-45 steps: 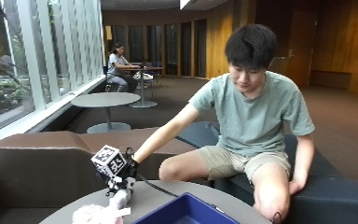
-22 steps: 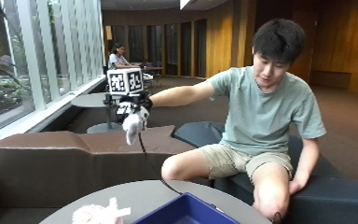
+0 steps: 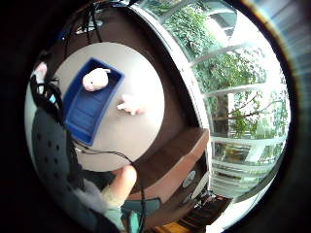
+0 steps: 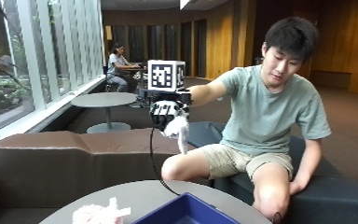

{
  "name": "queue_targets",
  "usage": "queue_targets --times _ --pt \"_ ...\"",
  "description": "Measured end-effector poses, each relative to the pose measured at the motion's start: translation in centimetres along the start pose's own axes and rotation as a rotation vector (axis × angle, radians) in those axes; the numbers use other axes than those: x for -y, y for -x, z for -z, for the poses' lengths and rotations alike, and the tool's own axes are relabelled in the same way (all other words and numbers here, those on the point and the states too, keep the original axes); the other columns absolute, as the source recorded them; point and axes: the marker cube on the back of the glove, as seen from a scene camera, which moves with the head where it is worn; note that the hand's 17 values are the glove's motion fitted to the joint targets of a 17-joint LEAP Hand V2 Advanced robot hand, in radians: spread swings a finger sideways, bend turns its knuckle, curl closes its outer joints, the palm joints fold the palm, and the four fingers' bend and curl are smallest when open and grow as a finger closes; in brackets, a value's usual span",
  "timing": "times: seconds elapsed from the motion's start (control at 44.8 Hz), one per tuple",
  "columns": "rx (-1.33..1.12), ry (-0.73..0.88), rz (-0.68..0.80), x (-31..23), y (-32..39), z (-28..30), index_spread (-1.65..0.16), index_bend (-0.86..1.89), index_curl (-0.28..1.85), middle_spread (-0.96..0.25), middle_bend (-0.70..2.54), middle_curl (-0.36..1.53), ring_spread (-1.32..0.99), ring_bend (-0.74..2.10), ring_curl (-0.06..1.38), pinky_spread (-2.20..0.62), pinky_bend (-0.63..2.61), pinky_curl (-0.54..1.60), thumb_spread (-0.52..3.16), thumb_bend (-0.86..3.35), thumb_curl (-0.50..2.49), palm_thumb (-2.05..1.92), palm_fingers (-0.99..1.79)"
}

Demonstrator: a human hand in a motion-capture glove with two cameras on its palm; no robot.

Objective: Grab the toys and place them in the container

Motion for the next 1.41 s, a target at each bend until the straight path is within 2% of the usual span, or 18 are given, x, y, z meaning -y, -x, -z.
queue_targets --times 0.245,0.357,0.535,0.669,0.781,0.87,0.915,0.937,0.982,1.026,1.115,1.205,1.406 --pt "0.033 -0.057 0.023 3.1 5.1 -2.9 -0.19 0.84 0.95 -0.21 1.0 0.6 -0.33 1.25 0.75 -0.39 1.22 0.54 0.45 0.03 1.12 0.68 0.98" --pt "0.065 -0.039 -0.01 4.6 6.3 -4.7 -0.19 0.83 0.97 -0.21 0.99 0.63 -0.33 1.26 0.75 -0.39 1.22 0.55 0.43 0.01 1.14 0.68 0.97" --pt "0.053 -0.01 0.02 5.6 7.6 -6.6 -0.19 0.81 1.0 -0.2 0.95 0.66 -0.32 1.27 0.74 -0.39 1.24 0.55 0.41 0.0 1.17 0.69 0.95" --pt "0.001 0.041 -0.047 6.6 8.0 -8.2 -0.19 0.8 1.02 -0.21 0.92 0.68 -0.32 1.27 0.73 -0.39 1.23 0.55 0.4 -0.01 1.19 0.68 0.93" --pt "-0.005 0.139 -0.128 6.8 7.4 -9.6 -0.2 0.65 1.03 -0.27 0.72 0.66 -0.31 1.31 0.73 -0.39 1.34 0.56 0.49 -0.03 1.16 0.65 0.71" --pt "0.027 0.383 -0.16 6.1 6.7 -10.8 -0.2 0.47 0.99 -0.28 0.63 0.64 -0.3 1.31 0.69 -0.39 1.32 0.53 0.69 -0.06 1.09 0.55 0.58" --pt "0.036 0.509 -0.155 5.6 6.2 -11.0 -0.19 0.37 0.97 -0.28 0.6 0.63 -0.28 1.17 0.69 -0.31 1.31 0.56 0.8 -0.11 1.01 0.38 0.13" --pt "0.035 0.546 -0.151 5.3 5.9 -11.0 -0.19 0.33 0.96 -0.27 0.57 0.63 -0.26 1.16 0.7 -0.28 1.32 0.57 0.84 -0.1 0.98 0.35 0.05" --pt "0.024 0.554 -0.143 4.8 4.9 -10.5 -0.17 0.16 0.88 -0.17 0.45 0.58 -0.18 0.89 0.63 -0.19 1.36 0.56 0.91 -0.1 0.91 0.25 -0.46" --pt "0.013 0.497 -0.139 4.7 3.9 -9.6 -0.16 0.08 0.79 -0.1 0.36 0.54 -0.13 0.73 0.57 -0.14 1.33 0.52 0.97 -0.08 0.86 0.21 -0.53" --pt "0.01 0.404 -0.141 4.9 1.8 -7.7 -0.15 0.03 0.65 -0.03 0.25 0.5 -0.07 0.55 0.47 -0.07 1.28 0.47 1.07 -0.04 0.78 0.16 -0.43" --pt "0.005 0.361 -0.157 4.5 -2.1 -5.7 -0.15 0.07 0.59 -0.01 0.22 0.48 -0.03 0.48 0.42 -0.02 1.17 0.43 1.13 -0.03 0.71 0.15 -0.29" --pt "0.005 0.362 -0.203 3.7 -10.7 -6.5 -0.16 0.09 0.49 0.02 0.17 0.45 0.01 0.37 0.38 0.04 0.98 0.36 1.22 -0.02 0.6 0.14 -0.23"
